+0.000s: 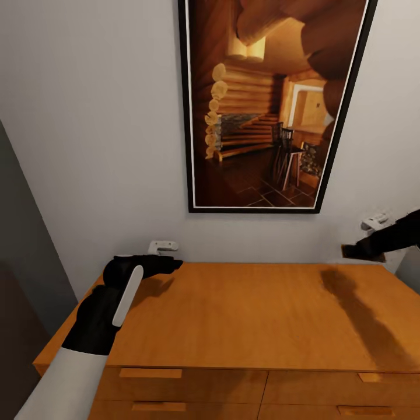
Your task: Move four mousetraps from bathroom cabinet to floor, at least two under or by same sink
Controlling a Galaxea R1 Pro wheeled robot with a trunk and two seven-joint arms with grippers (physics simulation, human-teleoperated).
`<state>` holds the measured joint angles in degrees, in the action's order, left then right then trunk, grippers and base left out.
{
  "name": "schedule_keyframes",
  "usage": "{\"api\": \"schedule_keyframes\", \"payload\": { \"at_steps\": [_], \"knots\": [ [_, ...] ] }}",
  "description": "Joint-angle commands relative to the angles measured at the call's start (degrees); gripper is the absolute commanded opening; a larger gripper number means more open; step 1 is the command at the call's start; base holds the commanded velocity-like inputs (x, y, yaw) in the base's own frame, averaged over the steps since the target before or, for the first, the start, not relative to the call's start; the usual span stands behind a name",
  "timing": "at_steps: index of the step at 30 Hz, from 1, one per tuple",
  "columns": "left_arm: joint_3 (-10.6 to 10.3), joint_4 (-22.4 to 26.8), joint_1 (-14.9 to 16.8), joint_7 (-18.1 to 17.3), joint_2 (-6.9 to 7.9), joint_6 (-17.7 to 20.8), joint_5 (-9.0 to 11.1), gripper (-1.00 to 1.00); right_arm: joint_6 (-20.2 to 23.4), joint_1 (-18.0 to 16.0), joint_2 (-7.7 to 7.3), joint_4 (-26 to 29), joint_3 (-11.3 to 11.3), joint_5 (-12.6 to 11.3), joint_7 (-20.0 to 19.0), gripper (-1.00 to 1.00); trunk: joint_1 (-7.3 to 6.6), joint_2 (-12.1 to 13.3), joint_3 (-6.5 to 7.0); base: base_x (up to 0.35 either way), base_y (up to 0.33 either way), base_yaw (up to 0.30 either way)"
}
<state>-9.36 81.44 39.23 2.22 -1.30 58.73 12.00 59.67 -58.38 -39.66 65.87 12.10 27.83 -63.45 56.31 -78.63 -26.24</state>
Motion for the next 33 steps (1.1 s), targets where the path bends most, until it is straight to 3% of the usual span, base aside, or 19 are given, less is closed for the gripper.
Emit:
{"api": "schedule_keyframes", "payload": {
  "at_steps": [1,3,4,6,11,18,22,28,33],
  "knots": [
    [0.0,0.0,0.1,0.3,-0.01,0.2,0.3,1.00,0.3,-0.1,-2.10,-1.4,-0.6,0.4,-0.6,-1.00,0.00,0.0,-0.07,0.000,0.000,0.000],
    [0.1,0.0,0.1,0.3,-0.02,0.2,0.3,1.00,0.3,-0.1,-4.09,-3.0,-1.3,0.4,-0.6,-1.00,0.00,0.0,-0.07,0.000,0.000,0.000],
    [0.1,0.0,0.1,0.3,-0.02,0.2,0.2,1.00,0.3,-0.1,-5.99,-5.0,-1.8,0.3,-0.6,-1.00,0.00,0.0,-0.07,0.000,0.000,0.000],
    [0.1,0.0,0.1,0.3,-0.02,0.2,0.2,1.00,0.3,-0.1,-8.38,-8.2,-2.2,0.3,-0.7,-1.00,0.00,0.0,-0.07,0.000,0.000,0.000],
    [0.2,0.0,0.1,0.3,-0.09,0.2,0.2,1.00,0.3,-0.1,-11.12,-15.4,-4.2,0.3,-0.6,-1.00,0.00,0.0,-0.07,0.000,0.000,0.000],
    [0.3,0.1,0.1,0.4,0.02,0.4,0.3,1.00,-1.6,-0.1,-11.92,-20.9,-8.4,0.4,-0.1,-1.00,0.00,0.0,-0.07,0.000,0.000,0.000],
    [0.6,0.2,0.1,0.4,0.08,0.5,0.3,1.00,-2.1,-0.1,-11.99,-21.5,-8.9,0.4,0.0,-1.00,0.00,0.0,-0.07,0.000,0.000,0.000],
    [4.1,0.2,0.1,0.4,0.01,0.6,0.2,1.00,-2.4,-0.1,-12.02,-21.8,-9.2,0.4,0.1,-1.00,0.00,0.0,-0.07,0.000,0.000,0.000],
    [5.2,0.3,0.1,0.4,0.06,0.7,0.2,1.00,-2.4,-0.1,-12.02,-21.8,-9.2,0.4,0.1,-1.00,0.00,0.0,-0.07,0.000,0.000,0.000]
  ]
}}
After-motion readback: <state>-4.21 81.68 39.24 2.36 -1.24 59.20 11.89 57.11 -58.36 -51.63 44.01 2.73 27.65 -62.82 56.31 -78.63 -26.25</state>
